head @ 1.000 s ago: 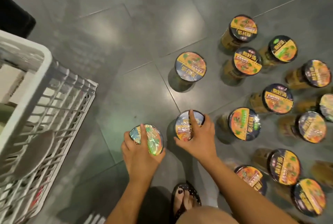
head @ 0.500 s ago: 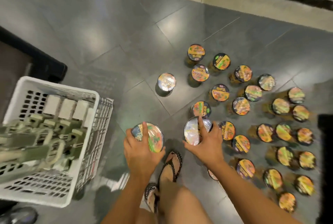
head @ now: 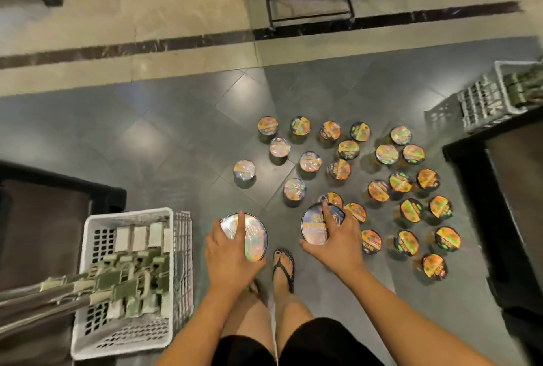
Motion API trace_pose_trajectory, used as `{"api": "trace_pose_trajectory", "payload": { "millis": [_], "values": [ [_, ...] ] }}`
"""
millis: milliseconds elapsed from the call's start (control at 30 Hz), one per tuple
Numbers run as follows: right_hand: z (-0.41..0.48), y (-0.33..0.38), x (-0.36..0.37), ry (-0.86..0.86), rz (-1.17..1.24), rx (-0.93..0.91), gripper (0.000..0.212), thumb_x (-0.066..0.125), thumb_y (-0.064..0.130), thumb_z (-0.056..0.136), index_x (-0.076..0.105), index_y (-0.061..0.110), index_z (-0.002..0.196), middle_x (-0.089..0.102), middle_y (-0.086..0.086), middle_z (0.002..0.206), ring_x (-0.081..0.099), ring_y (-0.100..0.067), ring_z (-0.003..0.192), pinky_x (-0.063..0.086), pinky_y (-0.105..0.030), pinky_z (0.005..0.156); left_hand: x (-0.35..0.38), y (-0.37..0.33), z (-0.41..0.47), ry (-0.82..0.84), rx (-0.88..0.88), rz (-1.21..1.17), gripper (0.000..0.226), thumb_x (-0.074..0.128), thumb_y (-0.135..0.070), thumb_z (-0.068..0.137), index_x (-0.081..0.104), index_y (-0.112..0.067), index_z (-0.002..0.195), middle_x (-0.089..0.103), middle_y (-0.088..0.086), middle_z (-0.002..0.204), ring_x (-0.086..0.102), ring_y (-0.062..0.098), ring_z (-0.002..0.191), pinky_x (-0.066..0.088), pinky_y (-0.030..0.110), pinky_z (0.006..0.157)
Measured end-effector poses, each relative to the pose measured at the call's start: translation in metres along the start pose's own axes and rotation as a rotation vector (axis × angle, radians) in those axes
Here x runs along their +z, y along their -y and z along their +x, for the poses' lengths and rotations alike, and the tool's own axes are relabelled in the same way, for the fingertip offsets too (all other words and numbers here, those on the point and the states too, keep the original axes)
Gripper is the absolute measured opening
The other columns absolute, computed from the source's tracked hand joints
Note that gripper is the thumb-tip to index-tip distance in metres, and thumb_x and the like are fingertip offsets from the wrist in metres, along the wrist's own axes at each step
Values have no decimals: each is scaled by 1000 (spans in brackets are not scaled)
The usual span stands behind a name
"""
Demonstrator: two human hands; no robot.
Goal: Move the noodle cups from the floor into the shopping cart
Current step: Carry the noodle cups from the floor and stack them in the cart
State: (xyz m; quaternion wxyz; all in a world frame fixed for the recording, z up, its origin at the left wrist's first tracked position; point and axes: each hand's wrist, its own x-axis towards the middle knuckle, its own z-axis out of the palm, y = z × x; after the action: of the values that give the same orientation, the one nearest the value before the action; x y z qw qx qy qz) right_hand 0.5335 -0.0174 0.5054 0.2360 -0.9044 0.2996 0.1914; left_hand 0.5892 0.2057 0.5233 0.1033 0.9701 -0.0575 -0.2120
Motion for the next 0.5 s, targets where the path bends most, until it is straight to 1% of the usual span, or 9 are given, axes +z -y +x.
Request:
{"api": "trace_pose_trajectory", "payload": {
  "millis": [133, 167, 267, 367, 467, 500],
  "values": [
    [-26, -17, -20, -86, 53, 86, 115, 39, 84, 49, 21, 36, 152, 29, -18, 145, 25, -36, 134, 25, -44, 111, -14, -21, -6, 94, 116, 75, 107, 62, -73, 62, 21, -34, 152, 23, 22, 147, 36, 42, 122, 37, 46, 100],
    [-33, -23, -23, -91, 66, 109, 116, 39, 84, 48, 20, 36, 152, 29, -18, 145, 23, -36, 135, 23, -44, 112, -17, -27, -6, 104, 156, 101, 107, 60, -76, 62, 21, -34, 152, 24, 22, 148, 37, 42, 122, 37, 46, 101],
    [-53, -42, -28, -97, 123, 205, 117, 39, 85, 46, 17, 40, 152, 19, -19, 150, 18, -37, 139, 20, -44, 114, -23, -48, -5, 162, 283, 177, 109, 55, -81, 61, 19, -34, 153, 25, 22, 148, 37, 42, 124, 35, 45, 102],
    [-80, -64, -29, -152, 187, 352, 115, 44, 83, 47, 18, 40, 151, 21, -17, 150, 22, -35, 137, 26, -42, 115, -26, -74, 0, 204, 467, 222, 112, 46, -84, 56, 24, -31, 152, 27, 23, 148, 36, 42, 126, 35, 45, 103],
    [-113, -83, -23, -240, 262, 517, 116, 43, 83, 47, 24, 36, 151, 29, -17, 144, 30, -34, 132, 29, -41, 113, -22, -103, 6, 216, 664, 276, 109, 53, -78, 55, 32, -29, 150, 30, 26, 145, 41, 45, 120, 40, 47, 98],
    [-126, -87, -20, -260, 286, 581, 115, 42, 83, 48, 24, 35, 151, 30, -16, 143, 31, -33, 131, 30, -40, 112, -19, -113, 6, 210, 730, 293, 109, 53, -77, 53, 35, -28, 149, 32, 27, 145, 43, 46, 117, 42, 47, 96]
  ]
}}
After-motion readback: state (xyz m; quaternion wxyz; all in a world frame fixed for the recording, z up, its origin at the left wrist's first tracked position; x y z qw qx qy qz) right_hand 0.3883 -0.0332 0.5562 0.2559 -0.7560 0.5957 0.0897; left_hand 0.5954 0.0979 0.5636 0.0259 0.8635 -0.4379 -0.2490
